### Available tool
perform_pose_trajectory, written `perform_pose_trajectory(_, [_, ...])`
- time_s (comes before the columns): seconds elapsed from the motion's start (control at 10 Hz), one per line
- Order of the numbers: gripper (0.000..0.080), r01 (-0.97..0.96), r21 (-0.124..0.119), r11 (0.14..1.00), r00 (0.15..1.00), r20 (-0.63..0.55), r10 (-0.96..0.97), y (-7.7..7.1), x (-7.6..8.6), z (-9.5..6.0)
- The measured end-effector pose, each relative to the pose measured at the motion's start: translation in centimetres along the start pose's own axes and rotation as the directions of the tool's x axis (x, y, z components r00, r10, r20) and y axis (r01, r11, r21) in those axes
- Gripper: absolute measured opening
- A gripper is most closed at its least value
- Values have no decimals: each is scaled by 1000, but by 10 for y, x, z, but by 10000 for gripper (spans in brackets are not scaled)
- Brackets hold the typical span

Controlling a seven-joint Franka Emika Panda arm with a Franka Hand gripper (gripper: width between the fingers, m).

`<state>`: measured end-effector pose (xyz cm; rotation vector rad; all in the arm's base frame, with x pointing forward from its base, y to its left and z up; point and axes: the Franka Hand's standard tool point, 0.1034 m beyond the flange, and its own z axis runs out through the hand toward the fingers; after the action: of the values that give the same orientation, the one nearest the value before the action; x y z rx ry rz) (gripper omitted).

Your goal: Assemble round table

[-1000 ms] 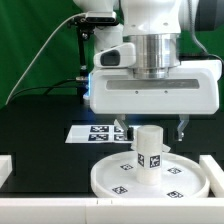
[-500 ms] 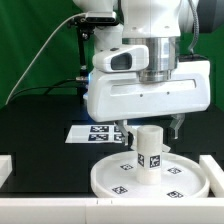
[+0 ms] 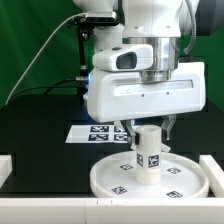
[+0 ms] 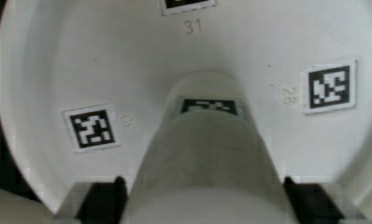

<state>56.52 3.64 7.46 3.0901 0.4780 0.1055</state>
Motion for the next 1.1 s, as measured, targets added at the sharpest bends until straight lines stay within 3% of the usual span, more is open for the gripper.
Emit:
perform_pose_trajectory(0.2, [406,-126,-1,992,992,1,126,1,0,1])
perform_pose_trajectory(0.3, [406,-235,-13,972,971,-36,235,3,1,1])
perform_pose_trajectory(0.4, [406,-365,-18,931,929,-70,363,1,-1,1])
perform_pose_trajectory(0.6, [406,-578,-3,816,814,-77,576,2,0,1])
perform_pose_trajectory(0.7, [406,-668,8,744,742,-76,666,-1,1,1])
perform_pose_trajectory(1.1, [406,-965,55,255,254,-24,967,-3,-3,2])
